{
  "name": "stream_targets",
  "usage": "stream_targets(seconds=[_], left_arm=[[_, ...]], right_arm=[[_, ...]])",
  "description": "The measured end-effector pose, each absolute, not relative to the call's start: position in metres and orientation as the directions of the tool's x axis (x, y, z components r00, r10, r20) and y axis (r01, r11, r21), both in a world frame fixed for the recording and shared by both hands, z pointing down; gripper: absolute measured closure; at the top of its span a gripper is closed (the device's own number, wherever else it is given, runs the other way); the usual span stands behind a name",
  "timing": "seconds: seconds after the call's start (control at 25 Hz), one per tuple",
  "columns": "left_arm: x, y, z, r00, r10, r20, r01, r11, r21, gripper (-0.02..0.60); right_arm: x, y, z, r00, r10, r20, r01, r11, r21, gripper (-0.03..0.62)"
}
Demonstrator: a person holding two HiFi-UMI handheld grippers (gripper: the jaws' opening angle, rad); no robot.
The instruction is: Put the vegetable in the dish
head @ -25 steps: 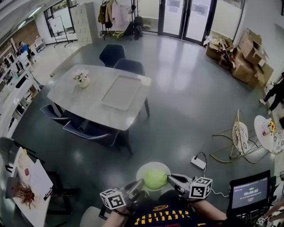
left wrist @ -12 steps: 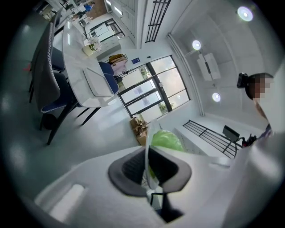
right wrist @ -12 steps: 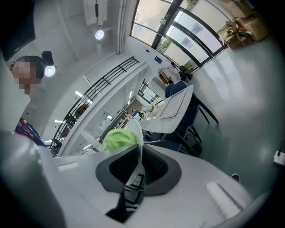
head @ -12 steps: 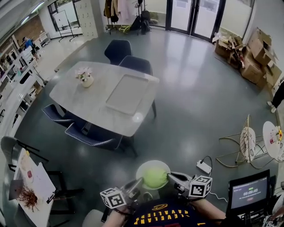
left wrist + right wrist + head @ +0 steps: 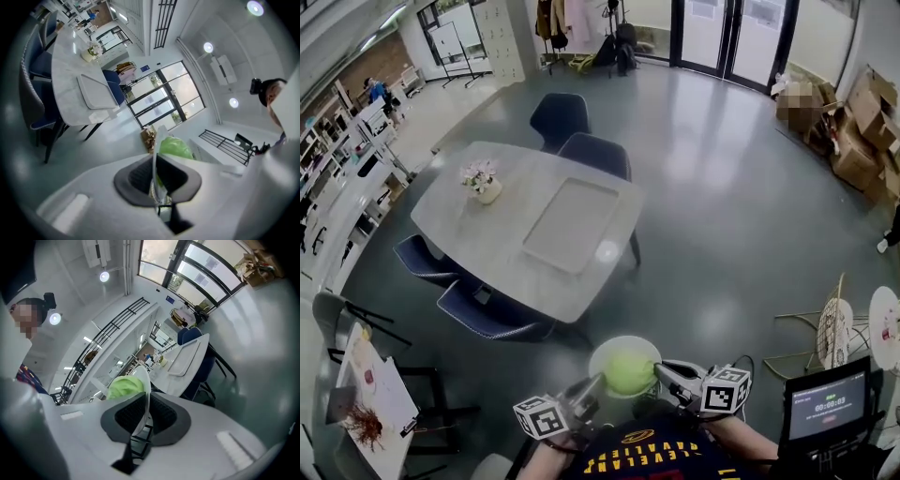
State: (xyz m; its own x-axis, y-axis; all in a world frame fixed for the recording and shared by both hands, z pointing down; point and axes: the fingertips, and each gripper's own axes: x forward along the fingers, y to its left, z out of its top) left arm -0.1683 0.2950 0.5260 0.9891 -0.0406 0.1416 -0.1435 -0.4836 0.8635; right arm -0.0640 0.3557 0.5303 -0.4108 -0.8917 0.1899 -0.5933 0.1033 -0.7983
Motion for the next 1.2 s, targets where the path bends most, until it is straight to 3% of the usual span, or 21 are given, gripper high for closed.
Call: stream_targets(seconds=[0.2,0.76,1.2], left_arm=[[-0.109,0.282,0.527,0.987,-0.051,0.15,-0.156,-0.5,0.852,0.568],[-0.051,0.223,0.545,0.983,-0.046,0.175,-0.177,-0.466,0.867,0.568],[-0.008,0.104,0.541,0.99,-0.025,0.141,-0.137,-0.458,0.878,0.568]], right_arm=[[-0.004,0.342,0.533,-0.417,-0.89,0.184,-0.591,0.111,-0.799,0.56],[0.054,0.283,0.549,-0.424,-0.88,0.214,-0.577,0.081,-0.813,0.56],[0.096,0.166,0.545,-0.395,-0.883,0.254,-0.608,0.044,-0.792,0.559]])
